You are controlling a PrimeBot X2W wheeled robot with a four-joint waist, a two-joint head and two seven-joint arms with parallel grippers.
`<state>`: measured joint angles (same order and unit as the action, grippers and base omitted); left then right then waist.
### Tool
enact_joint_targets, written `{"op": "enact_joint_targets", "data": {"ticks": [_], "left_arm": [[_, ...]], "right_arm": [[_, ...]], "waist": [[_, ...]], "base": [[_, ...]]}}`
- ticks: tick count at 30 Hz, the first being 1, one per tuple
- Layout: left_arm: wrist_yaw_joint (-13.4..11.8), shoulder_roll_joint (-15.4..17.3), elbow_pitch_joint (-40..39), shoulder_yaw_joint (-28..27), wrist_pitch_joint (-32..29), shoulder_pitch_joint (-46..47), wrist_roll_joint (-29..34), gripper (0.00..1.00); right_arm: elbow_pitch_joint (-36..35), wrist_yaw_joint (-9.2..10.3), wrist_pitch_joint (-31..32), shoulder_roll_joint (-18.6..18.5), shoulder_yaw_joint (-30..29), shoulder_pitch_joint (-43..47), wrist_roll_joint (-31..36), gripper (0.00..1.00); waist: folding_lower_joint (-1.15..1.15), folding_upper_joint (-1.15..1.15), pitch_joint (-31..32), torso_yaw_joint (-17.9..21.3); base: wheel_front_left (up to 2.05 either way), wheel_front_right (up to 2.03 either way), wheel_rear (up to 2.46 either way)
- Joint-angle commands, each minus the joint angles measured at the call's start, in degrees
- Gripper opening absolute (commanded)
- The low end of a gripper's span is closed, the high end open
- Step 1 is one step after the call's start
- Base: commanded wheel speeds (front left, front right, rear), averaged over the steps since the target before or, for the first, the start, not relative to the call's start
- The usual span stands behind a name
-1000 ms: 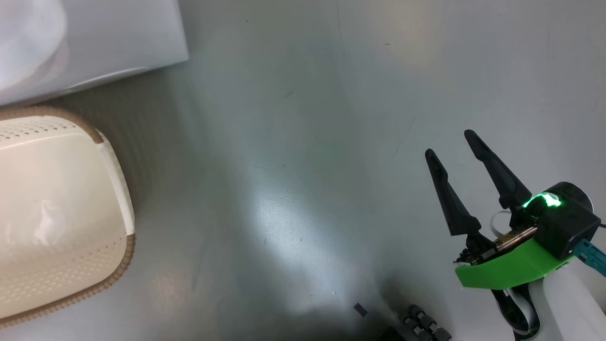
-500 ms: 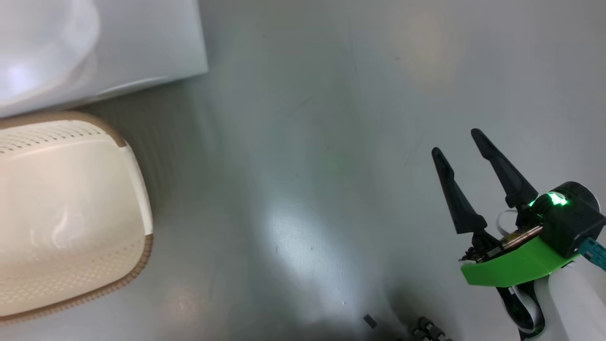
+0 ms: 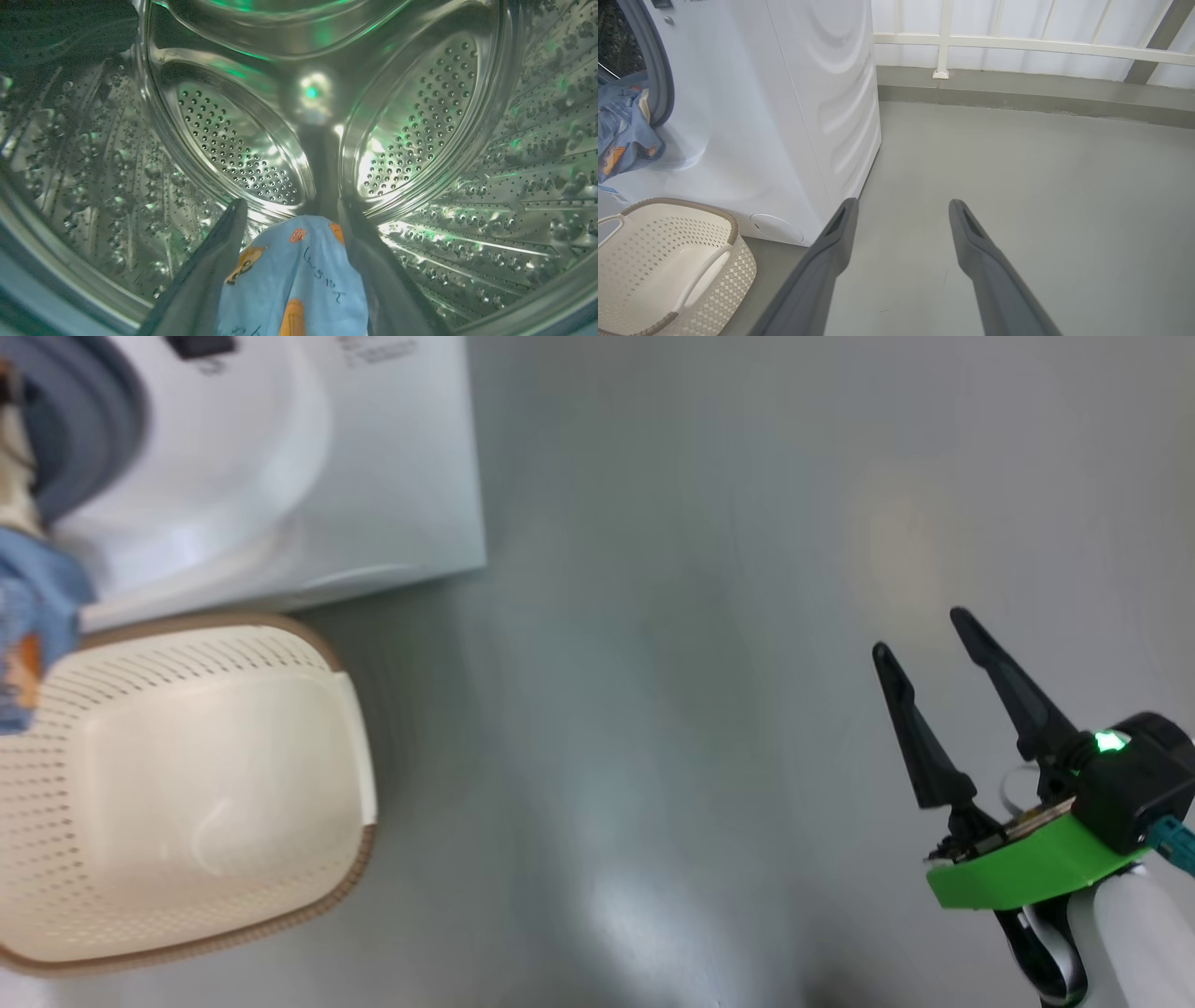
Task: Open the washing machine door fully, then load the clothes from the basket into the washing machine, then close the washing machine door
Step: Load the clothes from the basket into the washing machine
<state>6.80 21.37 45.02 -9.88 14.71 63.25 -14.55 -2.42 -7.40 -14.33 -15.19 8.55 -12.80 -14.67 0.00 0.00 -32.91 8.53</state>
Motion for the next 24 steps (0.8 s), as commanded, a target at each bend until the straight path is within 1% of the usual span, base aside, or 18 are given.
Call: {"op": "enact_joint_targets", "data": {"ticks": [1, 5, 15, 19, 24], "left_arm": [[0.1, 2.7, -2.1, -0.6, 0.3, -2.2, -0.2, 1.00], [0.4, 0.8, -5.9, -0.8, 0.3, -9.2, -1.5, 1.00], [0.7, -1.8, -17.2, -1.5, 0.3, -27.4, -4.0, 1.00], [0.7, -2.8, -22.0, -1.6, 0.3, -34.1, -4.1, 1.00], [0.7, -5.6, -28.0, -2.1, 0.3, -42.1, -4.1, 1.00]], "right_arm": [[-0.9, -0.09, -0.7, -0.9, 0.8, 2.1, 0.3, 1.00], [-0.5, -0.09, -0.7, -1.0, 0.7, 3.3, 0.7, 1.00], [0.3, -0.09, -0.5, -0.2, 0.7, 6.6, 1.7, 1.00], [0.1, -0.09, 0.0, -0.1, 0.9, 7.7, 2.0, 1.00], [-0.5, -0.09, 0.7, 0.5, 0.8, 8.7, 2.4, 1.00]], "waist": [[0.00, 0.00, 3.7, -2.6], [0.00, 0.00, 6.7, -4.0], [0.00, 0.00, 13.1, -6.2], [0.00, 0.00, 15.1, -6.8], [0.00, 0.00, 16.6, -7.4]], "base": [[0.00, 0.00, 0.00], [0.00, 0.00, 0.00], [0.00, 0.00, 0.00], [0.00, 0.00, 0.00], [0.00, 0.00, 0.00]]}}
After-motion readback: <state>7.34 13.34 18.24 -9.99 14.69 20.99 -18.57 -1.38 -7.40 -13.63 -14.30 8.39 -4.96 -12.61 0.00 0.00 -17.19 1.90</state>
